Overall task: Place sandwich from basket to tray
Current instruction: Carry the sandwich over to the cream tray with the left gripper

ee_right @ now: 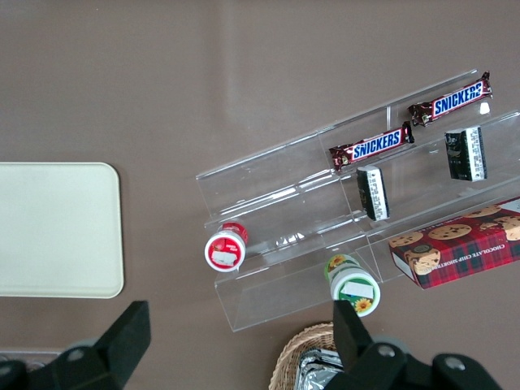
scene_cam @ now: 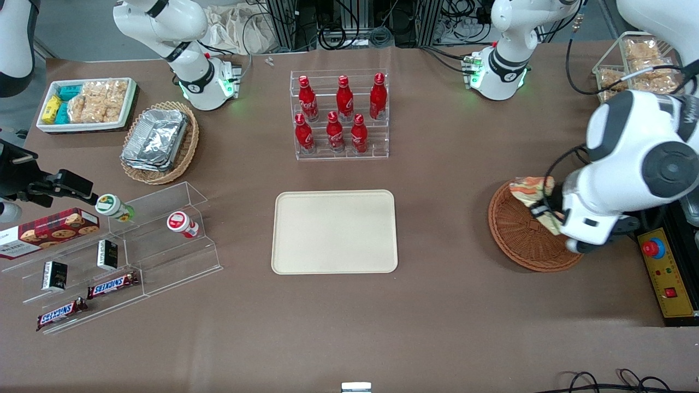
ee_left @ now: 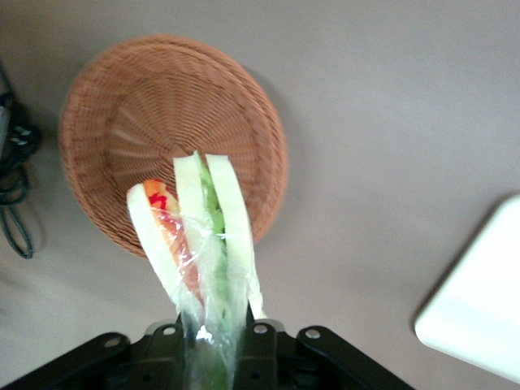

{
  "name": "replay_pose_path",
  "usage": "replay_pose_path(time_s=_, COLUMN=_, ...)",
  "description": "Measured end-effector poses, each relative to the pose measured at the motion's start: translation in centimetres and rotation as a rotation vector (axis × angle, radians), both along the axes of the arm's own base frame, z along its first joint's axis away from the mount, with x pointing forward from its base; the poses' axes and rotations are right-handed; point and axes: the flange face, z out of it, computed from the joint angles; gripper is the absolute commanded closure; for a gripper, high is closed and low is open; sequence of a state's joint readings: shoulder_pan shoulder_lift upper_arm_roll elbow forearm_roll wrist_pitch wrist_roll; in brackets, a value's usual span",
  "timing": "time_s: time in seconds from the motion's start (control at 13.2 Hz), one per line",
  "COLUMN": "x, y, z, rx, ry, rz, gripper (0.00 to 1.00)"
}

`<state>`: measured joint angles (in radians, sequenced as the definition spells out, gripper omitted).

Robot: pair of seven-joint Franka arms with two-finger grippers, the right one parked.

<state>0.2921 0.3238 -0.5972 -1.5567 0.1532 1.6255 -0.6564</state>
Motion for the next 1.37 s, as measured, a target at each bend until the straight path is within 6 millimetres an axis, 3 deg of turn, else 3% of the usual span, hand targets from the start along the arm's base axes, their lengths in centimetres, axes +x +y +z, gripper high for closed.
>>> replay_pose_path(time_s=0.38, x=-2.6, y=-13.6, z=-1.1, rx=-0.105, ry=-0.070, rz=-0.244, gripper=1.00)
replay_pose_path(time_s=0.53, x=-3.8, y=-19.0, z=-3.3, rx=-0.119, ry=-0.114, rz=-0.333, gripper=1.00)
replay_pose_path(time_s=0.76, x=-5.2, y=-25.1, z=-8.6, rx=-0.127, ry=-0.142, rz=-0.398, gripper=1.00)
replay_pose_path(time_s=1.06, x=-6.2, y=-29.6, z=-17.1, rx=-0.147, ry=-0.168, rz=-0.450, gripper=0.99)
replay_pose_path(time_s=1.37, x=-6.7, y=-30.5, z=-23.1, rx=-0.162, ry=-0.141, rz=-0.464, gripper=0.86)
